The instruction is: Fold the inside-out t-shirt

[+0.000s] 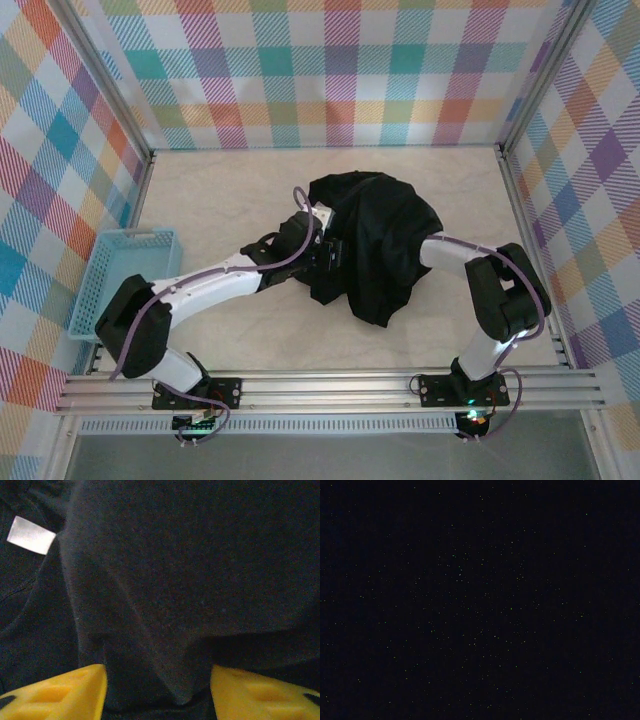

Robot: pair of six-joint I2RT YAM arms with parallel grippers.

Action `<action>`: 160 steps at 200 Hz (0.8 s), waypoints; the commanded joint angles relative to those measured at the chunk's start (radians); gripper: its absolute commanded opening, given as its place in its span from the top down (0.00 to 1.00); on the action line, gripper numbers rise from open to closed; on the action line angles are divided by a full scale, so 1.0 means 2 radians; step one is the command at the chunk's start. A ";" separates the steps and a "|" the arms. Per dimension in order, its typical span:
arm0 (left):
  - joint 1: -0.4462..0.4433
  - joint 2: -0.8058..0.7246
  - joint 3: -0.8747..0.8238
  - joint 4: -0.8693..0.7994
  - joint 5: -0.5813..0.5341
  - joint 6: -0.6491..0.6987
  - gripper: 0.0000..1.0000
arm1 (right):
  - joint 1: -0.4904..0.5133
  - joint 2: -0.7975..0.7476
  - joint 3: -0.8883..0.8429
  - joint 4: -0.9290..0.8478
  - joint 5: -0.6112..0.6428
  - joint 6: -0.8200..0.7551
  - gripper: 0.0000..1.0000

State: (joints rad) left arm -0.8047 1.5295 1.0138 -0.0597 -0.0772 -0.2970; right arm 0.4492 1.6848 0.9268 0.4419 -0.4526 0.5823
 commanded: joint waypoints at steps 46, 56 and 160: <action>-0.003 -0.005 0.031 -0.006 -0.009 -0.011 1.00 | 0.006 -0.006 0.007 -0.015 0.034 -0.038 0.13; -0.004 -0.016 0.030 -0.010 -0.008 -0.014 1.00 | 0.006 0.001 0.009 -0.019 0.044 -0.046 0.12; -0.005 -0.139 0.069 -0.028 0.087 -0.030 1.00 | 0.013 0.108 0.077 -0.059 0.043 -0.095 0.08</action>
State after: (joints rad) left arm -0.8047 1.2724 1.0878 -0.1143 0.0044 -0.3328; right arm 0.4599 1.8572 1.0149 0.3664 -0.3595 0.4282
